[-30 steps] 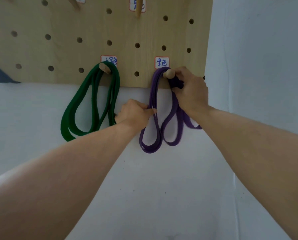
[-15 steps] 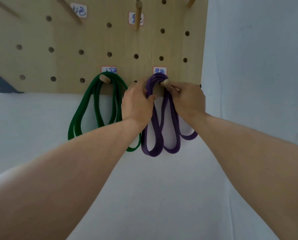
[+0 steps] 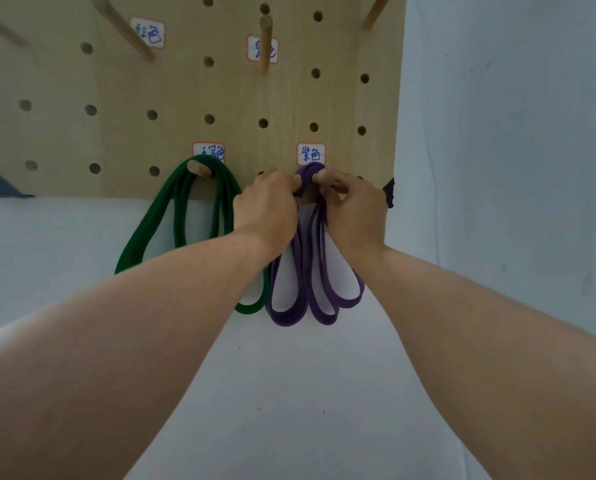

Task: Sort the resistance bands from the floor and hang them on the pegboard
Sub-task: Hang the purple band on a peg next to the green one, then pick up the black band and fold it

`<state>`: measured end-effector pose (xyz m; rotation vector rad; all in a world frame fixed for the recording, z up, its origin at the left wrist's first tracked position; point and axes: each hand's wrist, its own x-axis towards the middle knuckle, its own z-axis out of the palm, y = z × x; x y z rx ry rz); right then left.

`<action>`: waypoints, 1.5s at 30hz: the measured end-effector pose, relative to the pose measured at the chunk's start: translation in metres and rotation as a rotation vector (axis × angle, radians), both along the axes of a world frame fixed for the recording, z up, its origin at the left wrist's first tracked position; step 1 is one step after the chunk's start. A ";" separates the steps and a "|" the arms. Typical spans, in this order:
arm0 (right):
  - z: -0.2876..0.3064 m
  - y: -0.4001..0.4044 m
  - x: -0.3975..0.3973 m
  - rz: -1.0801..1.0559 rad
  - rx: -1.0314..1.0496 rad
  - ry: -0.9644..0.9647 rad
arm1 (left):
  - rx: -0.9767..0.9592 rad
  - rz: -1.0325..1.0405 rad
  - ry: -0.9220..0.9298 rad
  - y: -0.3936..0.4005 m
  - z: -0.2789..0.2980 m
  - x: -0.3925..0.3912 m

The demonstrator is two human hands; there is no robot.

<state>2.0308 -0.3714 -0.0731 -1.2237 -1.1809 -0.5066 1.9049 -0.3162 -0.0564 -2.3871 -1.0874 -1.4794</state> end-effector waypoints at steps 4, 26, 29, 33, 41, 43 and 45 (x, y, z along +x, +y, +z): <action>0.000 -0.011 -0.009 0.066 -0.107 0.084 | -0.158 -0.142 0.120 -0.003 0.008 -0.009; -0.178 -0.064 -0.182 0.056 -0.884 -0.133 | -0.698 -0.034 0.143 -0.074 -0.223 -0.206; -0.214 -0.065 -0.218 0.129 -0.990 -0.222 | -0.778 0.021 0.122 -0.089 -0.261 -0.250; -0.282 -0.067 -0.268 0.230 -1.139 -0.290 | -0.903 0.103 0.094 -0.110 -0.327 -0.301; -0.459 -0.062 -0.339 0.411 -1.450 -0.375 | -1.208 0.250 0.200 -0.127 -0.495 -0.368; -0.499 -0.061 -0.346 0.433 -1.529 -0.319 | -1.293 0.293 0.167 -0.128 -0.531 -0.380; -0.538 -0.063 -0.351 0.447 -1.610 -0.241 | -1.375 0.316 0.124 -0.134 -0.566 -0.390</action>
